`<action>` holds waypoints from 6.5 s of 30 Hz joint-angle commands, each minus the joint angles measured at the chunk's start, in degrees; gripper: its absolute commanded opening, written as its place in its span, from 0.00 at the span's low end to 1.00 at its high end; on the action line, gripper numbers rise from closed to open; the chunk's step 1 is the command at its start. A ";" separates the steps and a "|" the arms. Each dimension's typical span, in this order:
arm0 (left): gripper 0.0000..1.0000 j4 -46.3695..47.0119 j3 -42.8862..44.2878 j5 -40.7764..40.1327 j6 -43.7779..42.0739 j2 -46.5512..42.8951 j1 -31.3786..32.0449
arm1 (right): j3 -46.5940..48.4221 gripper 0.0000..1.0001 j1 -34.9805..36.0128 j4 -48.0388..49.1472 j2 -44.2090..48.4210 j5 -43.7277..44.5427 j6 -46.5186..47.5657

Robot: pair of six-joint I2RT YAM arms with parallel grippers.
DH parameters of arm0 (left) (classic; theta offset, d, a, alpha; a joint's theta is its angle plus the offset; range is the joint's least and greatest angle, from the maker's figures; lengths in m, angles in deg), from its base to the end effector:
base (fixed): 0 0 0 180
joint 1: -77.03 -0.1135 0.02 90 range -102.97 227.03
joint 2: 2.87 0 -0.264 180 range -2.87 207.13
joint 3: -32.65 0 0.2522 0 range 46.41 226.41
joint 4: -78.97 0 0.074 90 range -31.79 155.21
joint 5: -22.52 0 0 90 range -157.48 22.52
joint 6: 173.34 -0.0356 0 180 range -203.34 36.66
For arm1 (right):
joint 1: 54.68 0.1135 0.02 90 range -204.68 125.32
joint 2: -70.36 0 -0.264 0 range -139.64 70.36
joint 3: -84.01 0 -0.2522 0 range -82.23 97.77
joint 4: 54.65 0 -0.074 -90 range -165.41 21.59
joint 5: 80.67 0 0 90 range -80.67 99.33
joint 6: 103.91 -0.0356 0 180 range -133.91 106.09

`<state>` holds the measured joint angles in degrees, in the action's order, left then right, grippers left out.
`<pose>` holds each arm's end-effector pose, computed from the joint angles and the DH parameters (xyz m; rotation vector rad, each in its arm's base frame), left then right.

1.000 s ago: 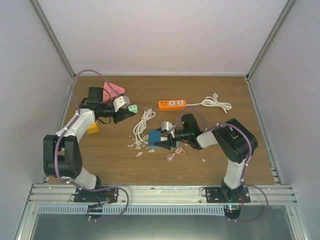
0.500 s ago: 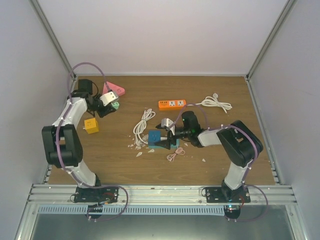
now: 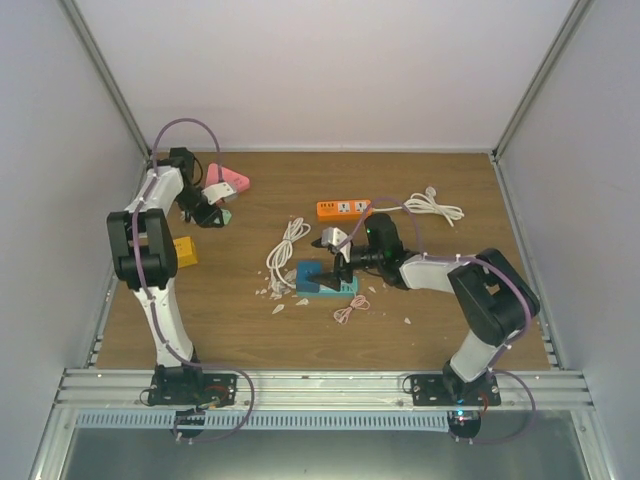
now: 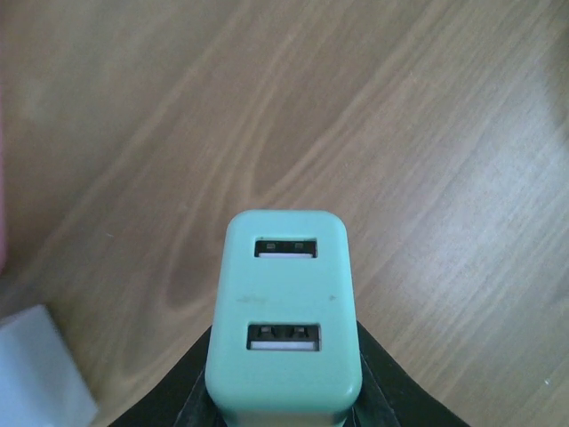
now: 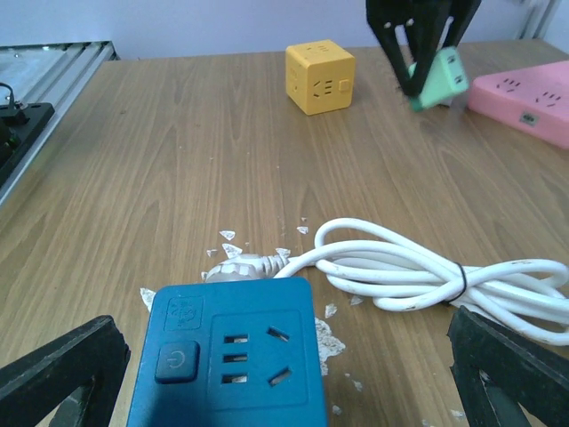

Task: Pull the plug off the socket

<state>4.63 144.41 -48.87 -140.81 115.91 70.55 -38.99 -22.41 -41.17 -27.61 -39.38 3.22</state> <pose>0.4122 0.0354 0.2076 1.2496 2.5390 -0.2801 0.2677 0.2007 0.1646 -1.3017 1.5478 1.0310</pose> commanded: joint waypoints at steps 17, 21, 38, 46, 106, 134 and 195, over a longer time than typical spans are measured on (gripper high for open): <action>0.70 -14.62 13.06 -4.43 -1.32 13.47 -0.37 | 3.26 1.00 -1.85 -7.06 3.24 -0.51 2.21; 0.72 -13.04 13.89 -4.46 -0.89 12.87 -0.37 | 3.39 1.00 -1.86 -7.25 2.90 -0.87 2.22; 0.71 -3.32 8.88 5.88 5.36 4.33 2.06 | 3.55 1.00 -2.35 -7.56 2.02 -1.39 2.40; 0.67 1.85 5.18 1.33 11.72 3.45 3.84 | 3.78 1.00 -2.65 -8.06 1.80 -1.08 2.56; 0.73 7.04 -1.13 15.61 9.20 -3.27 -5.54 | 6.62 1.00 -7.33 -17.22 3.52 -3.10 7.97; 0.99 41.07 -47.38 27.53 2.39 -30.80 26.43 | 3.69 0.86 -3.66 -36.48 7.45 7.47 23.01; 0.08 38.32 -45.64 14.17 1.15 -23.68 30.45 | 5.80 0.07 -7.56 -51.34 3.12 20.17 29.51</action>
<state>49.00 98.70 -26.99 -137.89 91.67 102.92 -32.87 -26.62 -83.81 -24.07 -27.84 30.86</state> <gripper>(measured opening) 0.631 0.298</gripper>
